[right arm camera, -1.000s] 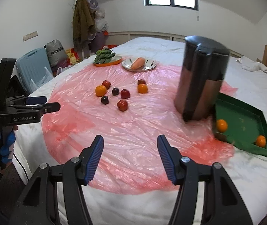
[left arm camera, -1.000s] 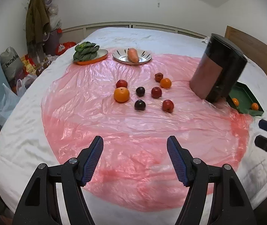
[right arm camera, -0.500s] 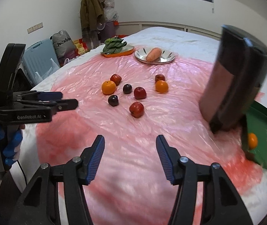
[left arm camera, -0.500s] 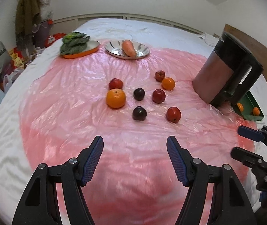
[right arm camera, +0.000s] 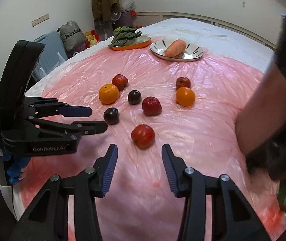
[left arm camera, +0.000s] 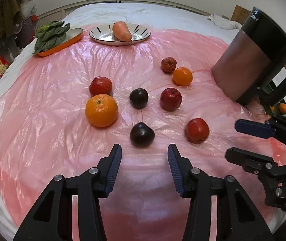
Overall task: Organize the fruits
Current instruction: 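Grasp a dark plum with the left tool while the right tool grasps a red apple, then carry the plum with the left tool into the green tray while the right tool carries the apple there, then open the left tool to drop the plum while the right tool releases the apple, then withdraw both open tools from the tray back toward the fruits, then bring the left tool around an orange while the right tool surrounds a red apple, then close the left tool on the orange while the right tool grasps the apple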
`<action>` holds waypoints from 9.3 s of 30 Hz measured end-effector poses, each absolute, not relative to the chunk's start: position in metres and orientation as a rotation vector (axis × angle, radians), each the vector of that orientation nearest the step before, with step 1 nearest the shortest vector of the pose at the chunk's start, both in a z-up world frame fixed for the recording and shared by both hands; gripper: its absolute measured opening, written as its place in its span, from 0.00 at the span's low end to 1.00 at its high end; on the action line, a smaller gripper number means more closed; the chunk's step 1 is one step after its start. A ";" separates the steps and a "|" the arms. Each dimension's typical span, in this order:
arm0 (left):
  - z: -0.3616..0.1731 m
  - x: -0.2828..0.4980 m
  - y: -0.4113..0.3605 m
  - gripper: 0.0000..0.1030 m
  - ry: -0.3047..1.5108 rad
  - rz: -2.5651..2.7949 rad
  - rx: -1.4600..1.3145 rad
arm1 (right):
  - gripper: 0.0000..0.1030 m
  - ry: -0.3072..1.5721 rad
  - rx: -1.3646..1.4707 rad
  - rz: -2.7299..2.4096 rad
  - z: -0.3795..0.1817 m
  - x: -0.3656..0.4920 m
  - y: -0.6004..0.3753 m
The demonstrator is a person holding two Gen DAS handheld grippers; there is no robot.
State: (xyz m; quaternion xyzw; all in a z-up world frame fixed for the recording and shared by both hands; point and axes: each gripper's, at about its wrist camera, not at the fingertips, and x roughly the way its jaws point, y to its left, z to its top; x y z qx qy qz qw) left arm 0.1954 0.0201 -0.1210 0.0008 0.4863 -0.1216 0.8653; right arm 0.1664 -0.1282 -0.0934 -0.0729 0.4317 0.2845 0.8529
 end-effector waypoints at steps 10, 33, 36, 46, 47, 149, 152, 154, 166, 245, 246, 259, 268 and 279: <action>-0.134 0.214 0.015 0.31 1.043 -0.274 0.015 | 0.56 0.947 -0.195 0.654 -0.113 0.199 -0.110; -0.142 0.230 0.008 0.27 1.047 -0.272 0.067 | 0.32 0.982 -0.211 0.739 -0.135 0.211 -0.105; -0.142 0.233 0.007 0.28 1.049 -0.270 0.067 | 0.32 0.980 -0.207 0.743 -0.135 0.212 -0.105; -0.143 0.231 0.011 0.24 1.042 -0.266 0.042 | 0.31 0.959 -0.184 0.742 -0.134 0.209 -0.108; -0.141 0.229 0.011 0.24 1.036 -0.266 0.043 | 0.31 0.957 -0.184 0.741 -0.133 0.208 -0.108; -0.108 0.217 -0.419 0.37 1.006 -0.643 0.347 | 0.81 0.952 0.058 -0.034 -0.104 0.174 -0.528; -0.094 0.206 -0.412 0.37 0.975 -0.649 0.355 | 0.93 0.914 0.085 -0.052 -0.090 0.163 -0.530; -0.082 0.194 -0.406 0.37 0.941 -0.657 0.356 | 0.94 0.882 0.126 -0.057 -0.079 0.152 -0.533; -0.015 0.104 -0.348 0.37 0.777 -0.656 0.346 | 0.94 0.747 0.239 -0.110 -0.023 0.069 -0.512; -0.132 0.246 0.060 0.36 0.974 -0.081 -0.051 | 0.77 0.961 -0.091 0.572 -0.113 0.250 -0.100; -0.133 0.247 0.061 0.36 0.973 -0.082 -0.053 | 0.76 0.963 -0.089 0.573 -0.115 0.252 -0.098; -0.133 0.247 0.057 0.36 0.943 -0.092 -0.041 | 0.53 0.990 -0.078 0.604 -0.133 0.266 -0.090; -0.136 0.253 0.052 0.38 0.943 -0.072 -0.017 | 0.51 0.994 -0.078 0.614 -0.137 0.270 -0.087; -0.151 0.259 0.049 0.39 0.965 -0.066 -0.010 | 0.21 1.004 -0.071 0.622 -0.143 0.272 -0.090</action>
